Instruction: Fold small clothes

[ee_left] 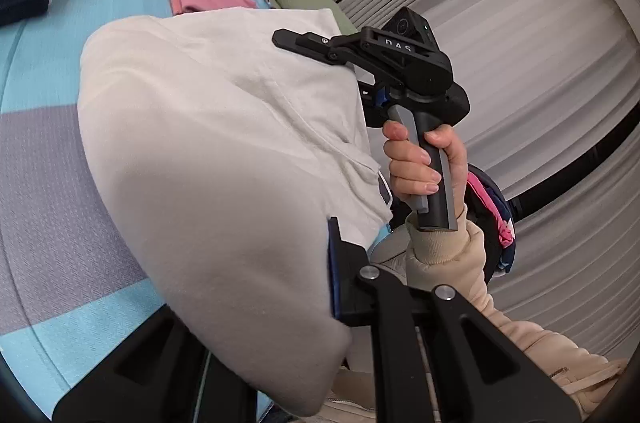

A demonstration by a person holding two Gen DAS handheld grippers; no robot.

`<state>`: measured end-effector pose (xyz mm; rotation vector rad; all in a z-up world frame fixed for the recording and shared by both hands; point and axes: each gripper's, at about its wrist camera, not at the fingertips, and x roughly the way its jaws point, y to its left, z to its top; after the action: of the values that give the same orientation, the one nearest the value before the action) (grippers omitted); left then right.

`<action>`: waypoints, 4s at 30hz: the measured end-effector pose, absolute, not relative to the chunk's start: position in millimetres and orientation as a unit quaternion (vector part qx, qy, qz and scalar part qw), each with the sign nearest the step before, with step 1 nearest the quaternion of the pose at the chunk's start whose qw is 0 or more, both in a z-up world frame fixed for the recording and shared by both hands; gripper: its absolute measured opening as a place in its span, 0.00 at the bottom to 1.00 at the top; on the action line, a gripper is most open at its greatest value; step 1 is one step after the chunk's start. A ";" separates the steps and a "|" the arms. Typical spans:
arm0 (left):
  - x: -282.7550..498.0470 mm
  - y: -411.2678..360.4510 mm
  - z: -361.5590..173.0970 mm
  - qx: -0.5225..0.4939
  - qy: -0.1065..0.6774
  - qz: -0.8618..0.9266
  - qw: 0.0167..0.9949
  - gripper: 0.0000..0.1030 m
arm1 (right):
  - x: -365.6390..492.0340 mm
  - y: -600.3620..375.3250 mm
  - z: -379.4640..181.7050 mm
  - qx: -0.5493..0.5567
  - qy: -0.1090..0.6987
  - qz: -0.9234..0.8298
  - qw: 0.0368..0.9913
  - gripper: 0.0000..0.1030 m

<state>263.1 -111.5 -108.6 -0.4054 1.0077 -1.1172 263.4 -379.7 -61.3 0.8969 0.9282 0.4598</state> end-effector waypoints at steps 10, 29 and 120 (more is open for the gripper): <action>264.5 -107.6 -104.7 -0.173 0.421 -0.516 0.725 0.11 | 278.8 -359.1 -21.9 0.395 0.407 0.220 0.794 0.14; 336.8 -58.7 -36.3 -0.151 0.350 -0.540 0.750 0.11 | 380.6 -307.5 97.4 0.337 0.366 0.253 0.830 0.14; 561.1 129.2 -133.7 -0.332 0.387 -0.408 0.757 0.49 | 560.3 -102.9 -28.4 -0.035 0.341 0.208 0.916 0.78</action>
<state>561.1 129.2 -133.7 -0.7247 0.8444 -0.8893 560.3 -102.9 -28.4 -0.0725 0.7022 0.4274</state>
